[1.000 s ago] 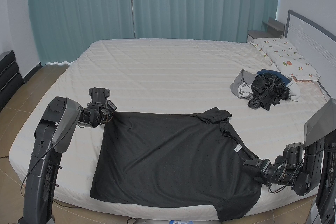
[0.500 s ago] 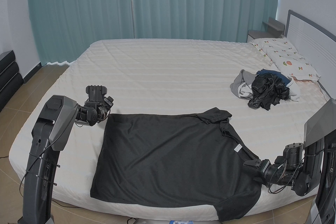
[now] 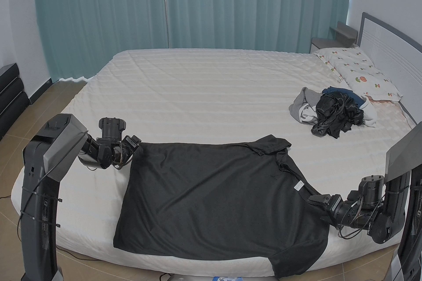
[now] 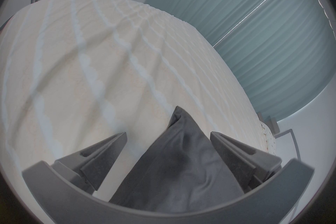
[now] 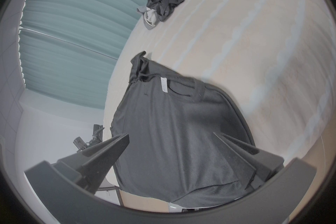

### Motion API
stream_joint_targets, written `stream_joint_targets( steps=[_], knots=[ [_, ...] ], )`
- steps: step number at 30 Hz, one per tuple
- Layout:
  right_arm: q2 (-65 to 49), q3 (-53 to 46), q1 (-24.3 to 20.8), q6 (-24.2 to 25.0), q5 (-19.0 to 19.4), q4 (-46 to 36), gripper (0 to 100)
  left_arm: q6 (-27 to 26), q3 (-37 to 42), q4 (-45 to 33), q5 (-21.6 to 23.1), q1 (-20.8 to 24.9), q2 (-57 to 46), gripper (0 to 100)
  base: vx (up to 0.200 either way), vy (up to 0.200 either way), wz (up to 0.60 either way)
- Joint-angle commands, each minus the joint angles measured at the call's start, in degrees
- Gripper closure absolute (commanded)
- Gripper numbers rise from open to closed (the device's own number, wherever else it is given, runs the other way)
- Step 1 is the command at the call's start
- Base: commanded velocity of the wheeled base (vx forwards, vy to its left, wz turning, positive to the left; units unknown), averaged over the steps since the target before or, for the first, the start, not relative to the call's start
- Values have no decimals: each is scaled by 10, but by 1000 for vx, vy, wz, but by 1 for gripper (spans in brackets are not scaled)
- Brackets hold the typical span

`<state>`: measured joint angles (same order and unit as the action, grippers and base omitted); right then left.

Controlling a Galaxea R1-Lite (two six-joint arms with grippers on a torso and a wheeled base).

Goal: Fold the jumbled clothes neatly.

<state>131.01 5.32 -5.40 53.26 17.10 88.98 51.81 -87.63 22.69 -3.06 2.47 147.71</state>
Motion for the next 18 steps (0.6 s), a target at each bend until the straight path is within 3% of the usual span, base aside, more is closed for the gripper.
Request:
stream_joint_targets(
  steps=[1, 5, 9, 10, 13, 17, 18],
  knots=[
    [-52, 26, -7, -9, -3, 6, 0, -1, 132, 74, 26, 4, -95, 0, 0, 0, 0],
    [-52, 59, -14, -12, -3, 1, 0, 0, 150, 68, 26, 14, -118, 0, 0, 0, 0],
    [-57, 110, -28, -47, -8, -44, 0, 2, 245, 73, 27, 18, -178, 0, 0, 0, 0],
    [-59, 155, -38, -66, -39, -94, 0, 7, 310, 74, 35, 22, -224, 0, 0, 0, 0],
    [-53, 249, -79, -69, -102, -199, 0, 27, 395, 85, 50, 51, -265, 0, 0, 0, 0],
    [-46, 348, -117, -67, -126, -322, 0, 71, 463, 161, 65, 63, -272, 0, 0, 0, 0],
    [-38, 392, -138, -66, -129, -369, 0, 91, 485, 213, 74, 63, -269, 0, 0, 0, 0]
  ],
)
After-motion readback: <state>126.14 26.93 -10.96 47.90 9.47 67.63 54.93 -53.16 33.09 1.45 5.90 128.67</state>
